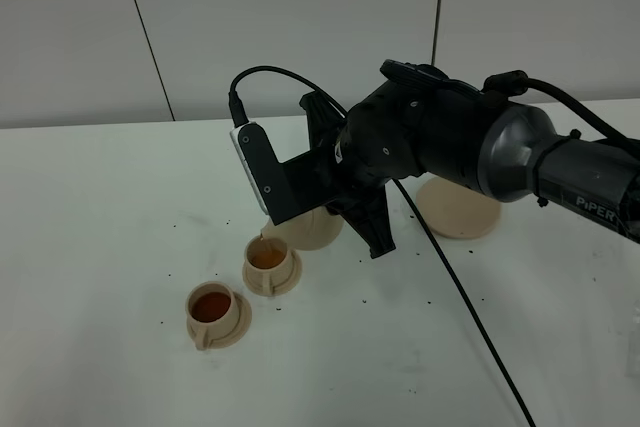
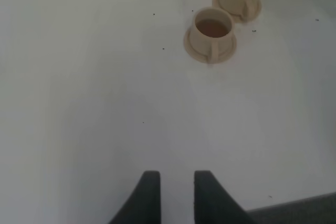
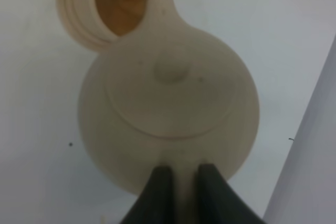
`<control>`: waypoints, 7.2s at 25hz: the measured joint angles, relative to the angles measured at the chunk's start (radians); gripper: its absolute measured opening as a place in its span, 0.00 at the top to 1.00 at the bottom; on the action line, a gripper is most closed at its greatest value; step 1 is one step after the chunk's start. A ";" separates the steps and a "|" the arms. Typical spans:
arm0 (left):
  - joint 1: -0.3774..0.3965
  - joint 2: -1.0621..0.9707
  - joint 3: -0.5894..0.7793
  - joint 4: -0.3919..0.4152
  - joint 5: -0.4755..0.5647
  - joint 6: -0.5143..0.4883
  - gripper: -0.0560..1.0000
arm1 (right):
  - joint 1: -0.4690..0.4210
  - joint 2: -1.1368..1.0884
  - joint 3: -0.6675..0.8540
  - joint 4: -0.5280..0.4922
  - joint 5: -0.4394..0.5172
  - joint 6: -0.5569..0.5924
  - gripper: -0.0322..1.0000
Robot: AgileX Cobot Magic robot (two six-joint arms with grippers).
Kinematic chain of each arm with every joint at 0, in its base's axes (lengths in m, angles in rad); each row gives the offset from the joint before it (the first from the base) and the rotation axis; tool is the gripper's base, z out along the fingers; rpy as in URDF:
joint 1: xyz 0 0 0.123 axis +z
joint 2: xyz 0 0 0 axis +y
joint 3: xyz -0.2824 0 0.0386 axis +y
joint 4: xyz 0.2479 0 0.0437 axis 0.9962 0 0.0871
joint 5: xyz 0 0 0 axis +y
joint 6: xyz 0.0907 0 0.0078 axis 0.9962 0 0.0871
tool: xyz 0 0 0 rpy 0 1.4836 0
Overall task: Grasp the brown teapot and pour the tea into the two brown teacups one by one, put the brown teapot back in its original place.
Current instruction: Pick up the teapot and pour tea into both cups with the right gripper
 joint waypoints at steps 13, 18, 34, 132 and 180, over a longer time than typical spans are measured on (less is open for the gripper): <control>0.000 0.000 0.000 0.000 0.000 0.000 0.73 | 0.014 0.000 0.000 -0.078 -0.001 0.039 0.87; 0.000 0.000 0.000 0.000 0.000 0.000 0.73 | 0.025 0.000 0.000 -0.102 -0.001 0.054 0.87; 0.000 0.000 0.000 0.000 0.000 0.000 0.73 | 0.057 0.000 0.000 -0.179 0.024 0.109 0.87; 0.000 0.000 0.000 0.000 0.000 0.000 0.73 | 0.075 0.000 0.000 -0.230 0.028 0.130 0.87; 0.000 0.000 0.000 0.000 0.000 0.000 0.73 | 0.075 0.000 0.000 -0.153 0.019 0.161 0.87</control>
